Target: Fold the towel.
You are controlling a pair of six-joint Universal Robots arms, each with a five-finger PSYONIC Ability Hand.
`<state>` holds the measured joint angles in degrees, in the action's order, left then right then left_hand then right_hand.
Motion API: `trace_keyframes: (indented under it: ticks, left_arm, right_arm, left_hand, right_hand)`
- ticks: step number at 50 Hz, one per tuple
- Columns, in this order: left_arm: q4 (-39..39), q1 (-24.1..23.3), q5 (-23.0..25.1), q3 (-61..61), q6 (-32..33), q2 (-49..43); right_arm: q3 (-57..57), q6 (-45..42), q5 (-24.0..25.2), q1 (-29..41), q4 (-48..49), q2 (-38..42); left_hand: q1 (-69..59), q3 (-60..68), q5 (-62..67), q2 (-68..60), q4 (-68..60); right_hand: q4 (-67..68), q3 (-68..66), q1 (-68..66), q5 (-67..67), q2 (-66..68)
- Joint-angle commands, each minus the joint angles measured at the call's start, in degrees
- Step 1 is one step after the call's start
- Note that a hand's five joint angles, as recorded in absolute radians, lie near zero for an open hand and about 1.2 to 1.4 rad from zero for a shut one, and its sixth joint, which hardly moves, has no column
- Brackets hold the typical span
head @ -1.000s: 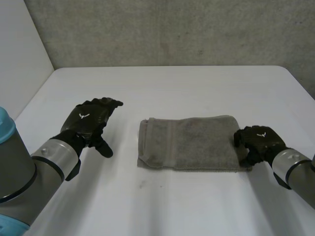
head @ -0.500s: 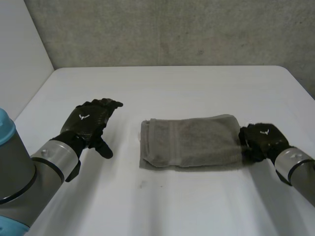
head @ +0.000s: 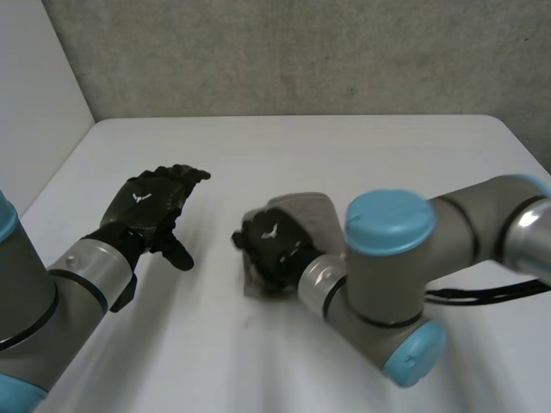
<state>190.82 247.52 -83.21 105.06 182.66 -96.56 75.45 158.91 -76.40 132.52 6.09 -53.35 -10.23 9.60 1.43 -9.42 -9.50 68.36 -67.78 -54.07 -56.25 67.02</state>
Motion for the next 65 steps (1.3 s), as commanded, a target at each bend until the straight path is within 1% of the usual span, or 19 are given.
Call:
trace_keyframes:
  ticks: [1,3,5,9,11,16,25,32,36,40,44,49,52,54,55,57,58,60,65]
  left_arm:
    - [0.3,-0.5,0.0,-3.5,-0.5,-1.3]
    - [0.3,-1.4,-0.1,-7.3,-3.0,-4.2]
    - [0.2,-2.3,-0.1,-9.9,-5.1,-6.4]
    - [0.0,-4.4,-1.0,-15.6,-10.6,-10.9]
    - [-0.1,-6.1,-3.6,-20.7,-16.0,-15.7]
    - [-1.2,-9.4,-6.4,-27.4,-20.6,-22.7]
    - [-6.9,-12.8,-7.0,-31.5,-20.5,-33.3]
    - [-9.4,-11.8,-7.1,-29.9,-15.2,-36.1]
    - [-9.2,-10.1,-9.2,-27.5,-11.4,-36.1]
    - [-9.5,-10.6,-10.2,-26.7,-10.7,-35.1]
    - [-9.9,-11.4,-10.1,-26.7,-10.9,-32.4]
    - [-10.3,-12.1,-10.2,-27.4,-11.0,-19.7]
    - [-10.3,-11.8,-10.3,-27.7,-10.8,-15.8]
    - [-11.0,-9.8,-10.6,-28.4,-10.4,-7.7]
    - [-11.0,-9.8,-10.6,-28.4,-10.4,-7.7]
    - [-13.8,-5.3,-11.4,-29.5,-10.1,-0.7]
    - [-13.8,-5.3,-11.4,-29.5,-10.1,-0.6]
    - [-19.2,0.2,-12.1,-31.0,-9.9,3.8]
    - [-27.2,4.1,-11.7,-32.9,-6.7,6.4]
  right_arm:
    - [0.2,2.1,-2.5,1.3,-1.6,1.5]
    - [1.8,8.0,-4.6,-0.4,-1.6,-4.4]
    - [3.2,11.7,-5.3,-3.2,-1.2,-7.4]
    - [6.6,18.9,-5.2,-10.2,-1.1,-12.6]
    - [9.2,23.6,-4.6,-15.3,-1.1,-15.3]
    - [11.0,26.0,-2.2,-19.6,-1.7,-15.3]
    - [8.9,25.9,6.1,-21.3,-2.0,-6.8]
    - [4.1,24.7,7.1,-19.8,-2.6,1.0]
    - [0.3,19.3,6.1,-18.4,-6.7,5.7]
    - [-1.1,12.7,3.4,-17.6,-9.5,4.4]
    - [-1.4,13.1,1.8,-17.6,-9.2,-1.2]
    - [-1.8,17.7,-1.4,-18.4,-6.2,-14.2]
    - [-1.8,18.9,-3.1,-18.5,-5.5,-17.4]
    - [-2.0,19.8,-8.2,-18.9,-4.7,-23.1]
    - [-2.1,19.7,-10.5,-19.3,-4.6,-25.6]
    - [-2.6,19.5,-12.4,-20.3,-5.1,-27.8]
    - [-2.6,19.5,-12.4,-20.3,-5.1,-27.8]
    - [-3.6,17.2,-13.3,-22.0,-8.0,-29.9]
    - [-6.4,13.5,-13.8,-22.7,-14.9,-29.9]
  left_hand:
    - [0.2,0.4,-1.4,-0.6,-0.5]
    - [0.2,0.4,-1.4,-0.6,-0.5]
    - [0.2,0.4,-1.4,-0.6,-0.5]
    - [0.2,0.4,-1.4,-0.6,-0.5]
    - [0.2,0.4,-1.4,-0.6,-0.5]
    - [0.2,0.4,-1.4,-0.6,-0.5]
    - [0.2,0.4,-1.4,-0.6,-0.5]
    - [0.2,0.4,-1.4,-0.6,-0.5]
    - [0.2,0.4,-1.4,-0.6,-0.5]
    - [0.2,0.4,-1.4,-0.6,-0.5]
    - [0.2,0.4,-1.4,-0.6,-0.5]
    - [0.2,0.4,-1.4,-0.6,-0.5]
    - [0.2,0.4,-1.4,-0.6,-0.5]
    - [0.2,0.4,-1.4,-0.6,-0.5]
    - [0.2,0.4,-1.4,-0.6,-0.5]
    - [0.2,0.4,-1.4,-0.6,-0.5]
    - [0.2,0.4,-1.4,-0.6,-0.5]
    - [0.2,0.4,-1.4,-0.6,-0.5]
    - [0.2,0.4,-1.4,-0.6,-0.5]
  right_hand:
    - [-22.8,22.2,8.5,20.7,-21.4]
    - [-55.9,55.4,41.7,53.8,-54.6]
    - [-58.4,57.8,44.1,56.3,-57.0]
    - [-58.4,57.8,44.1,56.3,-57.0]
    - [-58.4,57.8,44.1,56.3,-57.0]
    - [-58.4,57.8,44.1,56.3,-57.0]
    - [-58.4,57.8,44.1,56.3,-57.0]
    - [-58.4,57.8,44.1,56.3,-57.0]
    - [-58.4,57.8,44.1,56.3,-57.0]
    - [-58.4,57.8,44.1,56.3,-57.0]
    - [-58.4,57.8,44.1,56.3,-57.0]
    - [-58.4,57.8,44.1,56.3,-57.0]
    - [-58.4,57.8,44.1,56.3,-57.0]
    - [-58.4,57.8,44.1,56.3,-57.0]
    - [-58.4,57.8,44.1,56.3,-57.0]
    - [-58.4,57.8,44.1,56.3,-57.0]
    - [-58.4,57.8,44.1,56.3,-57.0]
    - [-58.4,57.8,44.1,56.3,-57.0]
    - [-58.4,57.8,44.1,56.3,-57.0]
